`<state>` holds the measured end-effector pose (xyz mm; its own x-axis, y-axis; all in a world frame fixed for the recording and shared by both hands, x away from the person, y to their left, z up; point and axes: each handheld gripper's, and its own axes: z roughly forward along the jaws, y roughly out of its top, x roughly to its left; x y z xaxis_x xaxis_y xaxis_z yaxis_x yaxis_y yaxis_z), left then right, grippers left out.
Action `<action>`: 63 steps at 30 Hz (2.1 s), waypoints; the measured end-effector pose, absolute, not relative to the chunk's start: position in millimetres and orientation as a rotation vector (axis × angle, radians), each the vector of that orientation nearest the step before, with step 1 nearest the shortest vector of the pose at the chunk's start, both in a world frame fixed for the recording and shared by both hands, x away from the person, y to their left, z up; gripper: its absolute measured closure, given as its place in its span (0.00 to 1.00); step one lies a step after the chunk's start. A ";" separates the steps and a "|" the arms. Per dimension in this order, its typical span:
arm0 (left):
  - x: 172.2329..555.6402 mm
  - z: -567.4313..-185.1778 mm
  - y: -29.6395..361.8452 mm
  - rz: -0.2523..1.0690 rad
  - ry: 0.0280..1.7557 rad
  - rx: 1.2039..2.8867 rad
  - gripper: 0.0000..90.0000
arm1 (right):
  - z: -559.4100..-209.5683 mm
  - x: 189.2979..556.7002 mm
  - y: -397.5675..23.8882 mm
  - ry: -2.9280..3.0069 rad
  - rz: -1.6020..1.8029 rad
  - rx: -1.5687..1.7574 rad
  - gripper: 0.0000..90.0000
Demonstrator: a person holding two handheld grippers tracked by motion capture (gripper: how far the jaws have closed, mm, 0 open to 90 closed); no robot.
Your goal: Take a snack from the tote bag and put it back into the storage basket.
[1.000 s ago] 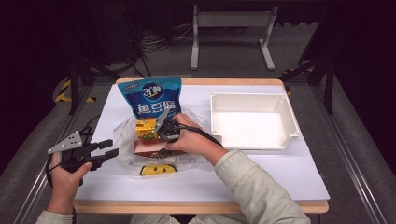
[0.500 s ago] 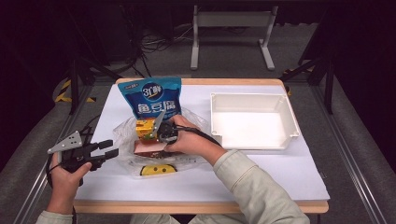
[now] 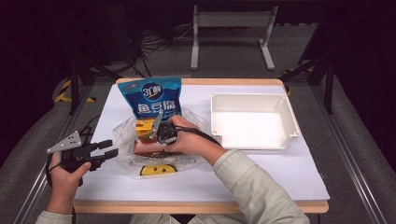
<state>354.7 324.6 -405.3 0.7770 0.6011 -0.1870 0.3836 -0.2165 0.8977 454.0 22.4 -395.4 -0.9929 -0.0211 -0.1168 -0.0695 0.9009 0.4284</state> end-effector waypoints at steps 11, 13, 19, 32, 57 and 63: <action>355.3 -404.9 324.5 0.242 0.754 1.838 0.54 | -372.5 449.5 14.4 2.899 0.791 -0.074 0.48; 355.0 -404.5 324.4 0.243 0.753 1.836 0.54 | -369.8 449.2 13.7 2.897 0.794 -0.079 0.48; 354.8 -404.4 324.5 0.243 0.753 1.834 0.54 | -360.7 447.5 10.5 2.877 0.830 -0.070 0.48; 355.8 -404.9 323.1 0.240 0.763 1.833 0.50 | -329.1 441.1 -1.4 2.830 0.914 -0.068 0.48; 355.3 -402.5 320.0 0.271 0.762 1.849 0.39 | -281.6 439.8 -49.9 2.772 0.985 0.017 0.48; 355.3 -402.0 320.0 0.274 0.744 1.857 0.37 | -274.6 441.7 -67.0 2.758 0.994 0.056 0.48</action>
